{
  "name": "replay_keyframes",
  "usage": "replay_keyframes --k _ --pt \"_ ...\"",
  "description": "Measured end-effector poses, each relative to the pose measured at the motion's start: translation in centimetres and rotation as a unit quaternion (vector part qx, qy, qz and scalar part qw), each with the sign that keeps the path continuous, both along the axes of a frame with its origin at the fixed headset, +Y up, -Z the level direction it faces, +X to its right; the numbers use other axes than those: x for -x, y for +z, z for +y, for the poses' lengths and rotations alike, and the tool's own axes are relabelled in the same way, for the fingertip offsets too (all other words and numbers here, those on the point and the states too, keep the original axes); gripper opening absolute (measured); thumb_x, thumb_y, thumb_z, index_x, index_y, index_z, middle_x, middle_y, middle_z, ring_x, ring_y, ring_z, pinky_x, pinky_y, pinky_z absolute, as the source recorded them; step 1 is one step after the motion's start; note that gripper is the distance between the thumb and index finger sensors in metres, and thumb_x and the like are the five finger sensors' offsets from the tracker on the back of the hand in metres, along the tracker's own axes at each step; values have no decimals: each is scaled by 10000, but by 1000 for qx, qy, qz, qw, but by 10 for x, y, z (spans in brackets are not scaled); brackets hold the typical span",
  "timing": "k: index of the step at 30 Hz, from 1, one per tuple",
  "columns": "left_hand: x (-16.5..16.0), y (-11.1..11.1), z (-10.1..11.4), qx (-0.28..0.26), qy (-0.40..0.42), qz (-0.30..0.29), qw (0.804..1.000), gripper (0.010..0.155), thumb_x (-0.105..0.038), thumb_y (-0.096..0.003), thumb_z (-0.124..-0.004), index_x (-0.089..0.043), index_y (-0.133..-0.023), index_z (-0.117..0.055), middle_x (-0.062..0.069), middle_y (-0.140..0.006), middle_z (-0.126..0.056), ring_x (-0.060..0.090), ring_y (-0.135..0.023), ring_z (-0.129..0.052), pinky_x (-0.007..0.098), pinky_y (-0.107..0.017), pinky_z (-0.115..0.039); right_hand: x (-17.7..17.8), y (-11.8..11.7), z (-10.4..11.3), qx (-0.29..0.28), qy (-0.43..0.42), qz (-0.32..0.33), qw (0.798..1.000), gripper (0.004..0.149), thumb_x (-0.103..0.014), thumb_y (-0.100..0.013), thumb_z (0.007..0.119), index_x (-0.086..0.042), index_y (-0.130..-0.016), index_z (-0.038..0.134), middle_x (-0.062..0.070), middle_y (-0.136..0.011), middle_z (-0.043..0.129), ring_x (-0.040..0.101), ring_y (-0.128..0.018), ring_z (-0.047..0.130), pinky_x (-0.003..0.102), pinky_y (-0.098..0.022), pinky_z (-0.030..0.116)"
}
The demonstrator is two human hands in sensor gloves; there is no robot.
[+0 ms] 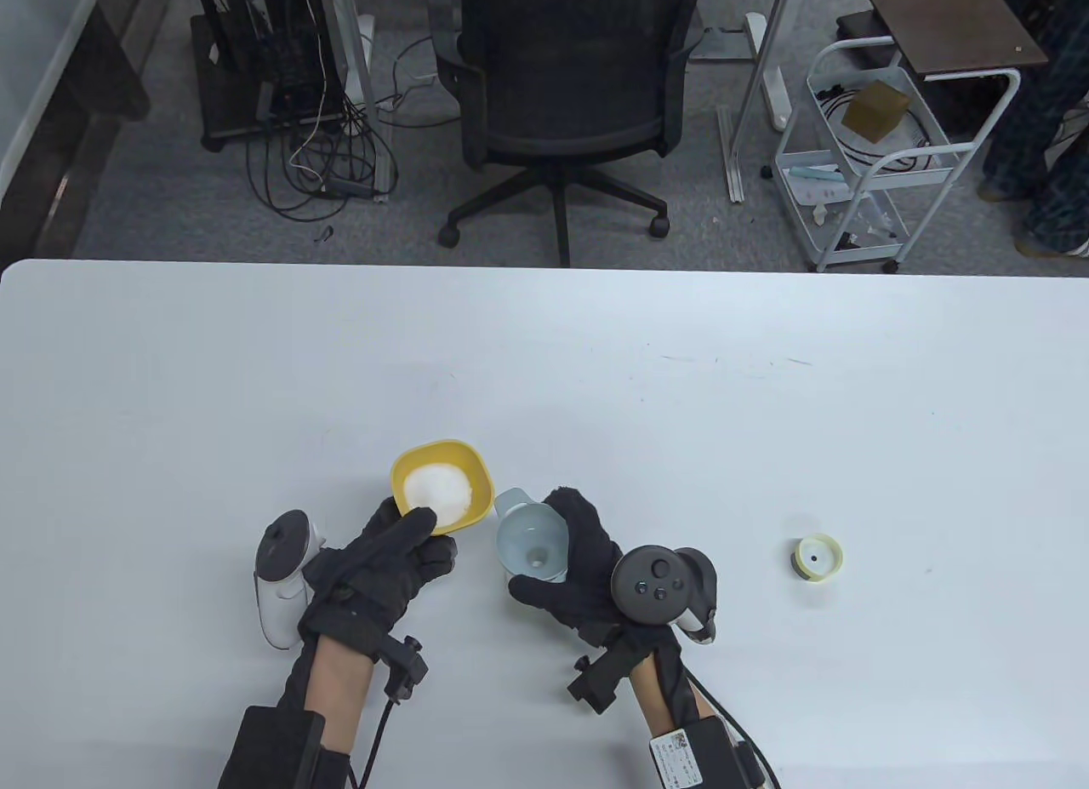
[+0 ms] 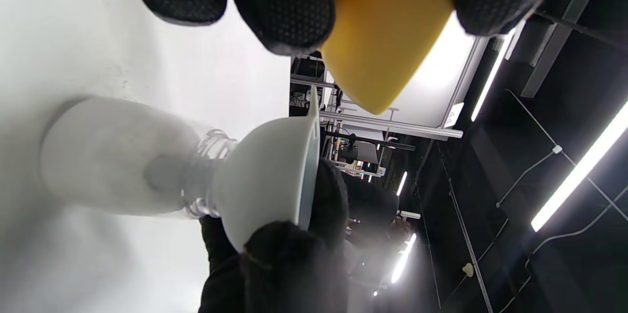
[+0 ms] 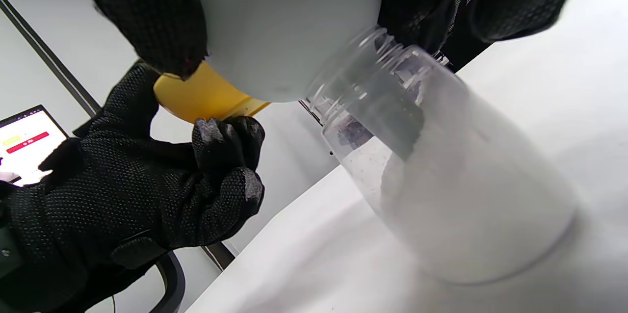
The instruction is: Unscrew the press dispenser and pour salt into it
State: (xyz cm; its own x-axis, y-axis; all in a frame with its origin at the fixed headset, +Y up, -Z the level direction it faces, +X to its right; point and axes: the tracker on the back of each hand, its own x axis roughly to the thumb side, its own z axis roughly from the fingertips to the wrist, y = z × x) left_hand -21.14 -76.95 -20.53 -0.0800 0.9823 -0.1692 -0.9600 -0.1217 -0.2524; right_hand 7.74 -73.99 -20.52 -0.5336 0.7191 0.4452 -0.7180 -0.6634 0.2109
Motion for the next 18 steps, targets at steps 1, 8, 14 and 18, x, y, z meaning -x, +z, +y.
replay_keyframes --k 1,8,14,18 --pt "0 0 2 -5 -9 -1 1000 987 -710 -549 -761 -17 -1148 -394 158 -1014 -683 176 -770 -893 574 -684 -730 0 0 0 -1 1 0 1000 1088 -496 -531 828 208 -1124 247 443 -1092 508 554 -940 707 772 -607 613" --pt "-10 3 19 -56 -92 7 994 992 -717 -514 -788 -34 -1134 -422 142 -987 -696 171 -741 -892 583 -675 -733 -1 -1 0 -6 7 -6 1000 1101 -513 -519 833 223 -1124 281 430 -1092 539 531 -936 735 761 -605 628" --pt "-26 9 30 -91 -149 12 985 990 -710 -506 -794 -37 -1132 -425 142 -983 -695 176 -739 -891 587 -674 -731 -1 0 0 -8 11 -8 1000 1107 -518 -518 834 235 -1118 289 437 -1082 550 532 -928 741 760 -603 629" --pt "-31 13 34 -110 -176 27 978 1009 -708 -484 -814 -31 -1127 -432 145 -973 -701 178 -728 -894 590 -668 -733 -1 0 0 -11 16 -6 1000 1109 -524 -521 830 244 -1115 294 442 -1075 558 534 -921 746 760 -602 630"
